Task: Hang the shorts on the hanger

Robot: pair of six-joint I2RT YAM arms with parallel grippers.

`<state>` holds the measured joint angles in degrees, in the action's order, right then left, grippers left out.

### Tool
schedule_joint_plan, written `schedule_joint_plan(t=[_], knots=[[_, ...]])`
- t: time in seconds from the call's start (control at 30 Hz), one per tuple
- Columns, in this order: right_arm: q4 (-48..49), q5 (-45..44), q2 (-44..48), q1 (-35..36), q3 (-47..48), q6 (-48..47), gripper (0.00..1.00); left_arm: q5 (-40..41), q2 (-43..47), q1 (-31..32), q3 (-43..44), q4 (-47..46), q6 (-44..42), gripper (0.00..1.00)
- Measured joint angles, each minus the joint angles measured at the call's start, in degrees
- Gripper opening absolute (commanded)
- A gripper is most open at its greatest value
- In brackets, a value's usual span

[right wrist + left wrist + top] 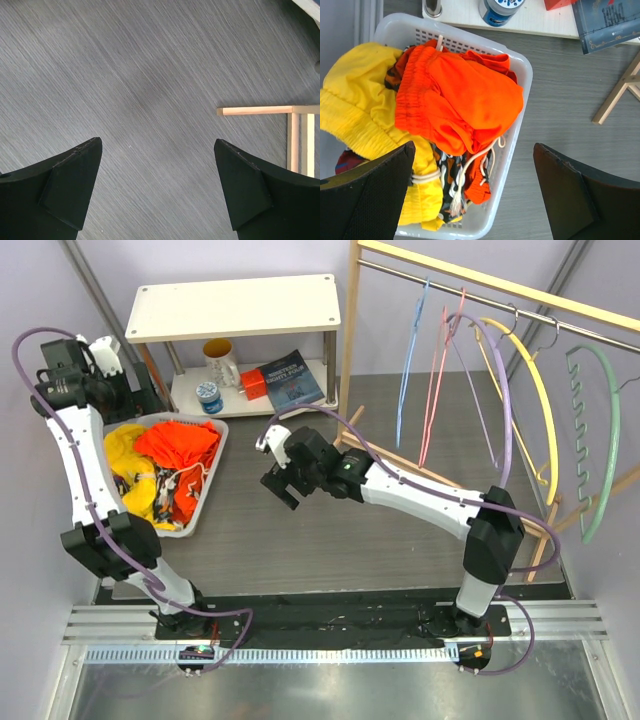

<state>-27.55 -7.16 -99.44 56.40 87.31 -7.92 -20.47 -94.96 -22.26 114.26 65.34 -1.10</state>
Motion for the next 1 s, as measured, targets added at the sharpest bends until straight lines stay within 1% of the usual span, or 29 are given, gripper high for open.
schedule_joint_plan(t=[0.13, 0.23, 0.33, 0.5, 0.6, 0.63, 0.7, 0.8, 0.83, 0.9, 0.93, 1.0], knots=[[-0.55, 0.59, -2.01, -0.02, 1.33, -0.07, 0.99, -1.57, -3.69, 0.0, 1.22, -0.35, -2.99, 1.0], [-1.51, 2.47, -3.23, -0.2, 2.05, -0.07, 0.99, -3.78, -8.98, 0.0, 4.02, 0.55, -6.51, 1.0], [-2.38, 4.74, -3.58, -0.37, 2.16, -0.07, 0.99, -4.94, -13.25, 0.28, 4.46, 1.25, -8.7, 1.0], [-3.87, 8.81, -3.58, -1.31, 2.23, -0.02, 0.99, -2.69, -17.44, 2.29, 2.34, 0.87, -11.17, 0.99], [-4.66, 10.38, -3.58, -1.99, 2.49, 0.13, 0.99, 0.22, -17.81, 4.5, 0.0, -0.59, -12.02, 0.96], [-4.74, 10.91, -3.58, -2.27, 2.58, 0.13, 0.99, 1.49, -17.99, 5.51, -0.76, -1.29, -12.48, 0.91], [-5.01, 11.54, -3.63, -2.56, 2.84, 0.13, 0.99, 3.08, -18.64, 6.88, -1.27, -1.97, -12.9, 0.87], [-5.66, 12.7, -3.76, -3.04, 3.39, 0.13, 0.99, 5.01, -20.28, 8.5, -1.27, -2.73, -13.16, 0.63], [-5.92, 13.09, -3.8, -3.23, 3.52, 0.11, 0.99, 5.4, -20.9, 8.94, -1.27, -2.86, -13.31, 0.43], [-6.4, 13.99, -3.8, -3.43, 3.63, 0.11, 0.99, 5.86, -21.59, 9.18, -1.25, -2.91, -13.6, 0.28], [-6.78, 14.38, -3.8, -3.52, 3.69, 0.11, 0.99, 5.97, -21.68, 9.16, -1.22, -2.86, -13.46, 0.17], [-7.56, 15.13, -3.8, -3.61, 4.07, 0.04, 0.99, 5.92, -21.66, 9.11, -0.74, -2.4, -13.07, 0.1]])
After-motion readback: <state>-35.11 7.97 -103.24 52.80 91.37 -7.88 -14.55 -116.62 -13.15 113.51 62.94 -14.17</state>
